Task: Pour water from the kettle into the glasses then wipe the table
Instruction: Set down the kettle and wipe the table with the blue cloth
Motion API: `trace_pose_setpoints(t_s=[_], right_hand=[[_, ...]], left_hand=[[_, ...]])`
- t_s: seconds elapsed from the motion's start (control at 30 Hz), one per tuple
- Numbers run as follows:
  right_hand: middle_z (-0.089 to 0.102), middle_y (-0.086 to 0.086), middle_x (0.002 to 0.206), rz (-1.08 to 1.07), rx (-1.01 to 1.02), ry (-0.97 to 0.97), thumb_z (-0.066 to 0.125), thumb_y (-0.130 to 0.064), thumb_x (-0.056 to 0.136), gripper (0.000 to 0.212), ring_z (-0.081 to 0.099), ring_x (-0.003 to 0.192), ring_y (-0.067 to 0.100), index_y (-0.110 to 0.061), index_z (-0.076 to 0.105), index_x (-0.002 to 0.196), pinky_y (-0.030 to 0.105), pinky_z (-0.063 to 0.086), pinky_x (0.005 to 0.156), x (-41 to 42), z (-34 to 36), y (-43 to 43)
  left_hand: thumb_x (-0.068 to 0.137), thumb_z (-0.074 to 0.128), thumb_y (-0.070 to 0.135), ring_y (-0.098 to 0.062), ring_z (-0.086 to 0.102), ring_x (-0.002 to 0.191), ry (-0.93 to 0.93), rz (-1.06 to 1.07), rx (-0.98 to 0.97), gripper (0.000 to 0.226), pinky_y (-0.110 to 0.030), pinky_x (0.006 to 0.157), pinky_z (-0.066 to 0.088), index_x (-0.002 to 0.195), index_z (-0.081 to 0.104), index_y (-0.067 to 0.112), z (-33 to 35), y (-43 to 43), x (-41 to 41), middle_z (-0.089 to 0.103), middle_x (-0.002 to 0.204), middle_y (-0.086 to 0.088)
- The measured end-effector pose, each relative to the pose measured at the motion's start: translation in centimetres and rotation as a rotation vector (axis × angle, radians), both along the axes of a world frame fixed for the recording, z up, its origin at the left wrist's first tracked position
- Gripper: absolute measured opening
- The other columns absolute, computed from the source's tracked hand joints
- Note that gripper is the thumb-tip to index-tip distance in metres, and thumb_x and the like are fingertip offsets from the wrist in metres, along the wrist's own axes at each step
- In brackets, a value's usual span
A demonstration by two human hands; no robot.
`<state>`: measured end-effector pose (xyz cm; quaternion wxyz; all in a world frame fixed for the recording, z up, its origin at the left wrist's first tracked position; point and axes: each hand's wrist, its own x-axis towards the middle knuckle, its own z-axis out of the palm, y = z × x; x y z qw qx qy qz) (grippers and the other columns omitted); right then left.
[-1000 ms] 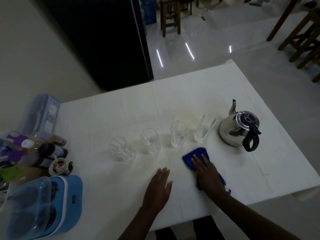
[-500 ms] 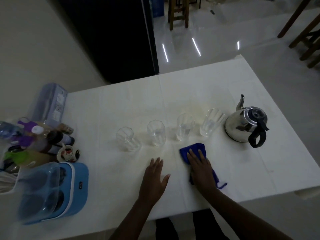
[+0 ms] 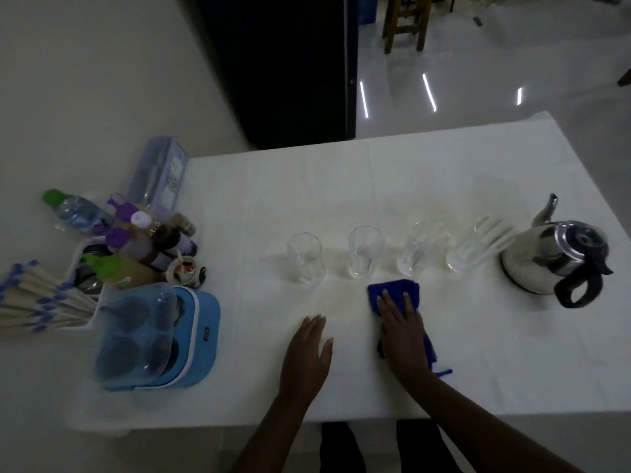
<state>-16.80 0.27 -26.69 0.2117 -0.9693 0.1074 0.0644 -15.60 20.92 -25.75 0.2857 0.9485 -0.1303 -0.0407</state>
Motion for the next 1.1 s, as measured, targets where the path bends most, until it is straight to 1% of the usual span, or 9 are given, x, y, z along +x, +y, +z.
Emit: trace_pose_setpoints(t_s=[0.2,0.33,0.47,0.57,0.7,0.83,0.93,1.0,1.1], right_hand=[[0.024,-0.007,0.153,0.418,-0.099,0.001,0.067,-0.013,0.072,0.086,0.012,0.142,0.022,-0.030,0.022,0.144,0.042,0.024,0.110,-2.9,-1.6,0.9],[0.032,-0.002,0.151,0.253,-0.055,-0.014,0.052,-0.007,0.082,0.067,0.006,0.141,0.014,-0.021,0.029,0.143,0.047,0.032,0.112,-0.9,-1.0,0.1],[0.017,-0.004,0.156,0.057,0.036,0.007,0.046,-0.006,0.088,0.065,0.000,0.145,0.024,-0.023,0.021,0.146,0.049,0.012,0.116,1.8,0.3,4.8],[0.008,-0.008,0.156,0.288,-0.014,0.026,0.058,-0.010,0.081,0.080,-0.002,0.144,0.026,-0.027,0.014,0.146,0.049,0.012,0.115,0.8,0.1,6.4],[0.026,-0.008,0.153,0.652,-0.132,-0.036,0.065,-0.018,0.072,0.088,0.020,0.142,0.023,-0.033,0.017,0.144,0.040,0.020,0.115,-1.6,-1.4,2.6],[0.019,-0.005,0.155,0.406,-0.088,0.031,0.070,-0.011,0.066,0.096,0.007,0.143,0.018,-0.027,0.017,0.145,0.044,0.024,0.113,0.5,-0.9,2.6],[0.011,-0.007,0.156,0.209,0.004,0.034,0.058,-0.008,0.080,0.079,-0.002,0.145,0.023,-0.026,0.018,0.146,0.052,0.015,0.117,2.4,0.3,7.1],[0.007,-0.010,0.155,0.246,0.037,0.015,0.052,-0.008,0.085,0.073,-0.004,0.145,0.025,-0.029,0.016,0.146,0.051,0.008,0.116,2.5,0.4,9.1],[0.017,-0.009,0.155,0.563,-0.042,-0.032,0.067,-0.013,0.074,0.086,0.007,0.144,0.024,-0.031,0.020,0.144,0.046,0.012,0.113,0.6,-0.8,8.6]], left_hand=[[0.093,0.038,0.044,-0.018,0.045,0.130,-0.001,0.030,0.006,0.054,-0.028,0.106,0.034,0.134,0.052,0.013,0.1,1.6,0.4,0.055,0.136,-0.005],[0.093,0.042,0.042,-0.017,0.043,0.131,-0.006,0.025,0.000,0.051,-0.031,0.106,0.037,0.134,0.051,0.013,-0.2,3.1,0.6,0.055,0.136,-0.005],[0.094,0.056,0.029,-0.017,0.041,0.133,-0.006,0.041,-0.007,0.046,-0.026,0.107,0.029,0.135,0.050,0.010,-0.1,4.0,1.3,0.052,0.138,-0.006],[0.094,0.055,0.027,-0.018,0.040,0.134,0.010,0.046,-0.029,0.045,-0.028,0.108,0.029,0.135,0.050,0.010,0.1,4.3,1.8,0.052,0.139,-0.007],[0.094,0.058,0.025,-0.018,0.039,0.134,0.009,0.058,-0.044,0.044,-0.028,0.108,0.031,0.135,0.050,0.011,0.2,5.0,1.6,0.052,0.139,-0.007],[0.093,0.050,0.028,-0.020,0.040,0.133,0.009,0.079,-0.058,0.045,-0.033,0.108,0.035,0.134,0.051,0.010,0.1,6.0,1.4,0.053,0.137,-0.008],[0.095,0.054,0.024,-0.019,0.039,0.134,0.010,0.095,-0.062,0.043,-0.033,0.108,0.034,0.135,0.049,0.011,0.1,6.8,1.6,0.051,0.139,-0.007],[0.095,0.057,0.021,-0.019,0.038,0.135,0.012,0.100,-0.060,0.044,-0.030,0.109,0.031,0.136,0.049,0.010,0.0,7.0,1.8,0.050,0.140,-0.008],[0.095,0.056,0.021,-0.018,0.036,0.136,0.031,0.113,-0.065,0.044,-0.028,0.109,0.029,0.137,0.048,0.010,0.0,7.4,1.7,0.049,0.142,-0.007]])
